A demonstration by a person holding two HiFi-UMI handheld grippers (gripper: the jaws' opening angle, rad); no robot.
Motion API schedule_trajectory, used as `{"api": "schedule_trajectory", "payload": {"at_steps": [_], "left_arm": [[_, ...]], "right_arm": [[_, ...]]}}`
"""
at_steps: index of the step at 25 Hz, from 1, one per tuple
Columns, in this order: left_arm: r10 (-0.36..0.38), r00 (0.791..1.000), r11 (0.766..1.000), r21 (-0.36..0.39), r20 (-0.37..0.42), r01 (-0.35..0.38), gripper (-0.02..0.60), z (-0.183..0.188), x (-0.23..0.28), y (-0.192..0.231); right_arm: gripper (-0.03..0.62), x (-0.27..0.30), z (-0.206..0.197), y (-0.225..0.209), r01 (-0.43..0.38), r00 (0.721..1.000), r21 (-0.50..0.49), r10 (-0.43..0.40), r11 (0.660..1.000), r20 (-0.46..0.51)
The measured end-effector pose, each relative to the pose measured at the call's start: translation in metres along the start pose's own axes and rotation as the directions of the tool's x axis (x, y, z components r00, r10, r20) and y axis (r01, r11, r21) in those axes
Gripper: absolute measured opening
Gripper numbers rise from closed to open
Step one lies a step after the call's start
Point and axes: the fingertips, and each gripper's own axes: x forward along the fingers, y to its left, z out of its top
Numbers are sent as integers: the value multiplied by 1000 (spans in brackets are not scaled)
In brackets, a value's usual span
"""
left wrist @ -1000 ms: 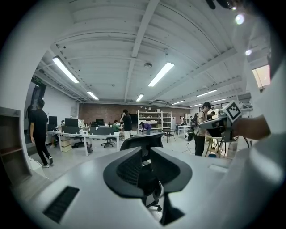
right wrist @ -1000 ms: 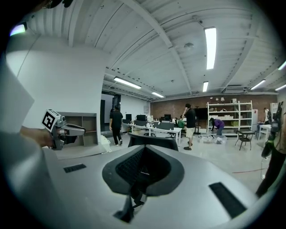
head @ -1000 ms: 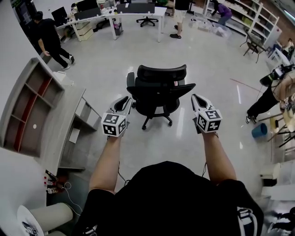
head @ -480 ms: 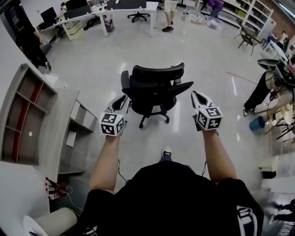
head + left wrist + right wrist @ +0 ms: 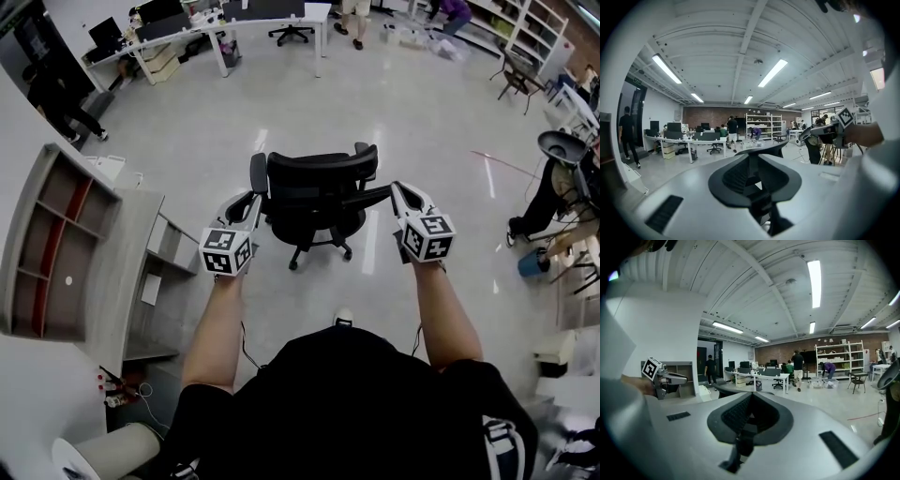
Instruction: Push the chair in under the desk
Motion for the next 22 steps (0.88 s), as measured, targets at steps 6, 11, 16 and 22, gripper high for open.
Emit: {"api": "schedule_trajectory", "payload": {"at_steps": [6, 11, 16, 22], "left_arm": [[35, 999, 999, 2, 1, -35, 66, 14, 33, 1], [65, 998, 998, 5, -5, -65, 63, 19, 52, 1], [86, 996, 996, 14, -9, -86, 61, 24, 72, -8], [101, 995, 995, 16, -15, -101, 61, 24, 90, -15]], "right_arm": [[-5, 23, 14, -35, -45, 998, 17, 44, 999, 33], [-5, 39, 19, -59, -76, 996, 25, 75, 997, 42], [-5, 49, 19, -85, -96, 995, 31, 94, 995, 44], [-5, 59, 19, -104, -117, 992, 26, 116, 993, 45]]}}
